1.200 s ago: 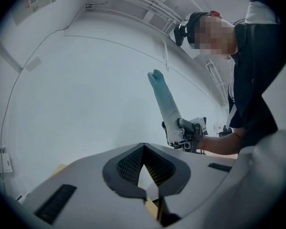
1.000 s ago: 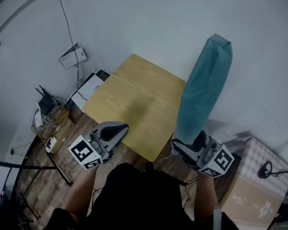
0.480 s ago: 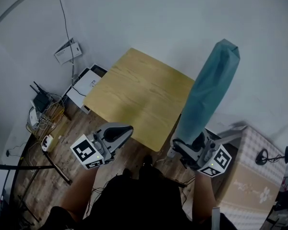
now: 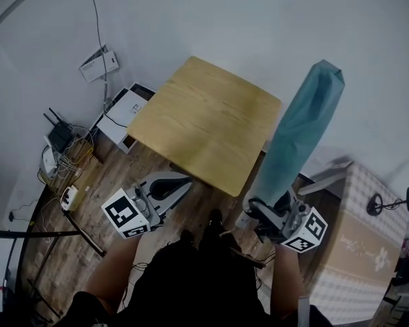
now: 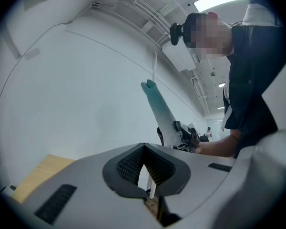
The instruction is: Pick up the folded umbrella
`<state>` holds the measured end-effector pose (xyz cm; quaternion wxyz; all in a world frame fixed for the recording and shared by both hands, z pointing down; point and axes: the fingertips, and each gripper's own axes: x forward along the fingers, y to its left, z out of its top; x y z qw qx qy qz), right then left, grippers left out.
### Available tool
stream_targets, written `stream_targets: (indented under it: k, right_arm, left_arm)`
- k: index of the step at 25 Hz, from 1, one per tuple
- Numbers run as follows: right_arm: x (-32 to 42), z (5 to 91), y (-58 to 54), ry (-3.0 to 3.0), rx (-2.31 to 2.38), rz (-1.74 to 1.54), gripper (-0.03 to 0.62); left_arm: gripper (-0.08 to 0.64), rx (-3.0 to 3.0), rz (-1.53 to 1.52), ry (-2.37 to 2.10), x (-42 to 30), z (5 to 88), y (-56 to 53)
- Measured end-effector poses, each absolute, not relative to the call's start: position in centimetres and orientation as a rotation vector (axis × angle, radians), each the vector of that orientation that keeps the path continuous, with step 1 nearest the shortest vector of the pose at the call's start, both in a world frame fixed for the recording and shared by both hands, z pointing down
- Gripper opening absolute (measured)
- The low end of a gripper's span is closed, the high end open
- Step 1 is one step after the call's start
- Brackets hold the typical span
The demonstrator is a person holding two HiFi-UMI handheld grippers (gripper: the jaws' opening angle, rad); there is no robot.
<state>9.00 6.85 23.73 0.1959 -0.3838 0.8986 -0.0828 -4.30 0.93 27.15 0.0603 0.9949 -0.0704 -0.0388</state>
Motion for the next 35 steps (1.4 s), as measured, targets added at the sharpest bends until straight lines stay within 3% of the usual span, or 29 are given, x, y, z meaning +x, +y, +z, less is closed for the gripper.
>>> stream_targets:
  k: [10, 35]
  right_arm:
    - [8.5, 23.5, 9.3, 2.387, -1.078, -0.273, 0.288]
    - [9.8, 24.3, 7.7, 2.457, -1.131, -0.282, 0.288]
  left_arm:
    - [0.008, 2.988, -0.137, -0.196, -6.8, 28.1, 3.0]
    - [0.008, 2.976, -0.149, -0.105, -3.5, 28.8, 2.1]
